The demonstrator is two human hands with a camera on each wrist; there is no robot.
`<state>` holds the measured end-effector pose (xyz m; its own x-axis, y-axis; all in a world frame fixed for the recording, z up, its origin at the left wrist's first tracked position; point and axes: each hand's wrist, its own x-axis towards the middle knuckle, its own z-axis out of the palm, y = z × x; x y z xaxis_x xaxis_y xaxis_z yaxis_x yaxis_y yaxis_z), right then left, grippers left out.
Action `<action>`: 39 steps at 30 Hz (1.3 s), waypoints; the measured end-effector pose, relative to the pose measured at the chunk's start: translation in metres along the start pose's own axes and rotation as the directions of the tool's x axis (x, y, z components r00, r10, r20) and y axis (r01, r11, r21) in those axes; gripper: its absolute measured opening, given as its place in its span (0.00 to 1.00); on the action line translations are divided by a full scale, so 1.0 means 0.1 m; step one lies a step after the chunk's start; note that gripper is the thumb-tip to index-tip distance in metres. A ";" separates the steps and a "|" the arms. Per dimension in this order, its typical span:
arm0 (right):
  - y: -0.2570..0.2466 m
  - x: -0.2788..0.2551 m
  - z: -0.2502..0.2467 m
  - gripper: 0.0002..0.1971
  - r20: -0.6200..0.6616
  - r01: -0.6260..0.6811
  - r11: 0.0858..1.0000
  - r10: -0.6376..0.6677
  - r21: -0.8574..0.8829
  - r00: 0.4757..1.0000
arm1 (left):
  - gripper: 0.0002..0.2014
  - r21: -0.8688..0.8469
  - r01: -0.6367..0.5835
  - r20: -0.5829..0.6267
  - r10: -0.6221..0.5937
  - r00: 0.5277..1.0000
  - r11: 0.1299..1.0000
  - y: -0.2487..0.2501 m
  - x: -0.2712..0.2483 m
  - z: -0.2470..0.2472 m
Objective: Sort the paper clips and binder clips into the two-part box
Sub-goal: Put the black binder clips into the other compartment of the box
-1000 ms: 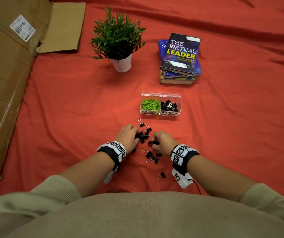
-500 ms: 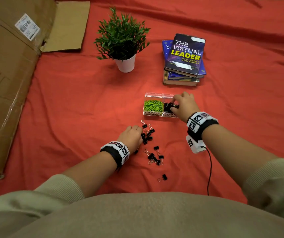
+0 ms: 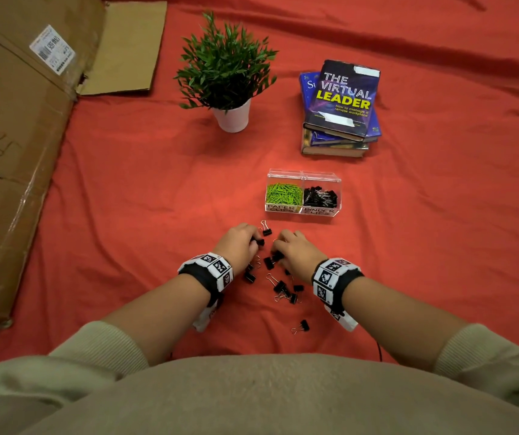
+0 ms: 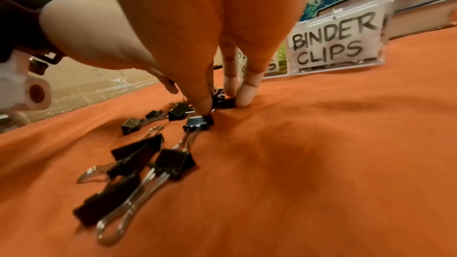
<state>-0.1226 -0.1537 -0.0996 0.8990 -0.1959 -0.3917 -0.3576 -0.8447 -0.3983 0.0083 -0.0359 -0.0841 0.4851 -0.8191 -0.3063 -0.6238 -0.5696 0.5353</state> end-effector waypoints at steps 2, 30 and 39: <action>0.07 -0.04 0.01 0.18 -0.016 -0.008 0.997 0.009 0.081 1.000 | 0.10 -0.058 0.042 -0.011 -0.043 0.999 0.997 0.02 0.02 -0.01; 0.91 0.05 -1.03 0.10 -0.390 -0.113 0.861 0.337 0.496 0.857 | 0.25 0.296 -0.332 0.101 0.316 0.943 0.896 0.94 0.86 0.07; 0.79 0.18 -0.87 0.21 -0.236 -0.154 0.969 0.199 0.193 0.951 | 0.09 0.158 -0.239 -0.172 0.265 0.949 0.958 0.61 0.57 -0.07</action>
<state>-0.1130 -0.2667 -0.0657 0.8439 -0.4715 -0.2560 -0.5340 -0.6920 -0.4858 0.0025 -0.1171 -0.0632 0.4002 -0.9163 -0.0136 -0.8104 -0.3607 0.4617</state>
